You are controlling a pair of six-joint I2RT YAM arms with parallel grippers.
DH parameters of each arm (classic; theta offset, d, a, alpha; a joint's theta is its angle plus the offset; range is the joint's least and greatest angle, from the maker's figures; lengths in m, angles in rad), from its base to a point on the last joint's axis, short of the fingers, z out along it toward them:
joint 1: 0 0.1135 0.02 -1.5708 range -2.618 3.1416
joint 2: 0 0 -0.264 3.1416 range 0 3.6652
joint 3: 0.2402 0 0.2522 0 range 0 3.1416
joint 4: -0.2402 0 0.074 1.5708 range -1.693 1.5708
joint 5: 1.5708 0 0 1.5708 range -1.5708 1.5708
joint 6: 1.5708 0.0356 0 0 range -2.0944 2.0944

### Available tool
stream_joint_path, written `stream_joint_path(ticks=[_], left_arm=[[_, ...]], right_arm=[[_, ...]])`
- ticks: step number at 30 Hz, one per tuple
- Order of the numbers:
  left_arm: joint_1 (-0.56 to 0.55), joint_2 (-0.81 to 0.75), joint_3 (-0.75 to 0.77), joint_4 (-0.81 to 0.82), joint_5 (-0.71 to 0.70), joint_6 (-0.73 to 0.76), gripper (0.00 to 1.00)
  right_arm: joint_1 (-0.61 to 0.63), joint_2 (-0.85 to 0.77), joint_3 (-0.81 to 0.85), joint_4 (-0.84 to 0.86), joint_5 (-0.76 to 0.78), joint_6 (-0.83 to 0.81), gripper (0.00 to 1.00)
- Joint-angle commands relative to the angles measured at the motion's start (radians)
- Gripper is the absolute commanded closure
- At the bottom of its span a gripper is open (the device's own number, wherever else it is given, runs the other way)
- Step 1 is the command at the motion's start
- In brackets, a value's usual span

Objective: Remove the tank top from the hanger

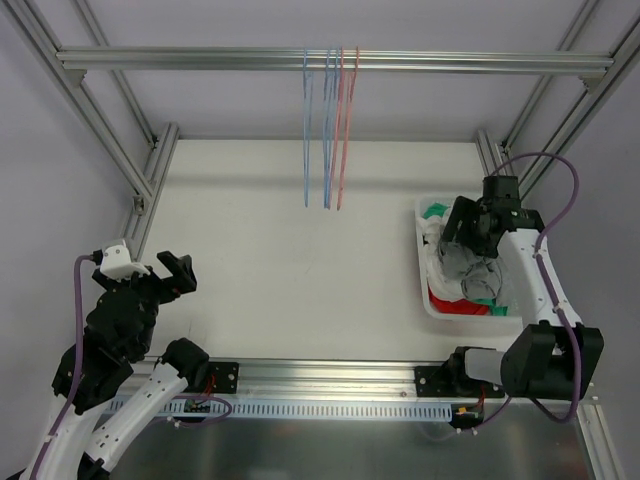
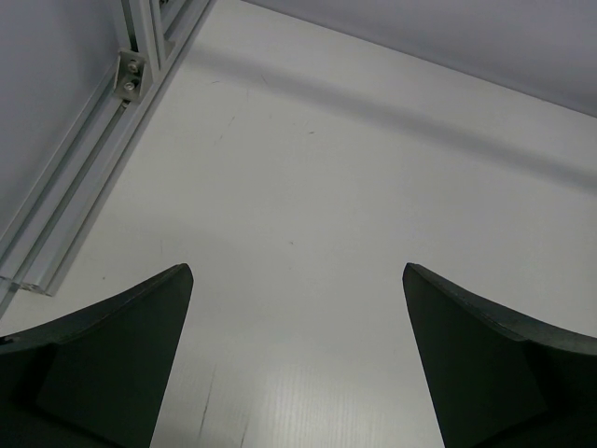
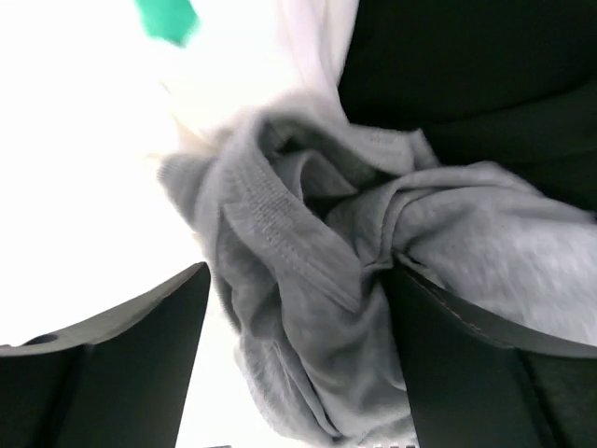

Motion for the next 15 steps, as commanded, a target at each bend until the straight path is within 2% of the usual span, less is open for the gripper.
stream_joint_path(ticks=[1, 3, 5, 8, 12, 15], left_arm=[[0.005, 0.018, 0.007, 0.034, -0.001, 0.005, 0.01], [0.005, 0.038, 0.015, 0.034, 0.000, 0.001, 0.01], [0.008, 0.063, 0.021, 0.034, 0.002, -0.007, 0.01], [0.019, 0.099, 0.047, 0.034, 0.006, -0.009, 0.01], [0.020, 0.204, 0.112, 0.021, 0.034, 0.019, 0.01], [0.055, 0.306, 0.168, 0.018, 0.096, 0.021, 0.01]], right_arm=[[-0.012, -0.071, 0.115, -0.097, 0.029, -0.025, 0.19], [-0.012, -0.093, 0.144, -0.120, 0.041, -0.063, 0.05], [-0.012, -0.103, 0.184, -0.157, 0.058, -0.085, 0.00], [-0.012, -0.140, 0.241, -0.212, 0.044, -0.103, 0.01], [-0.003, -0.270, 0.289, -0.248, -0.079, -0.180, 0.00], [0.005, -0.419, 0.319, -0.288, -0.063, -0.236, 0.01]])
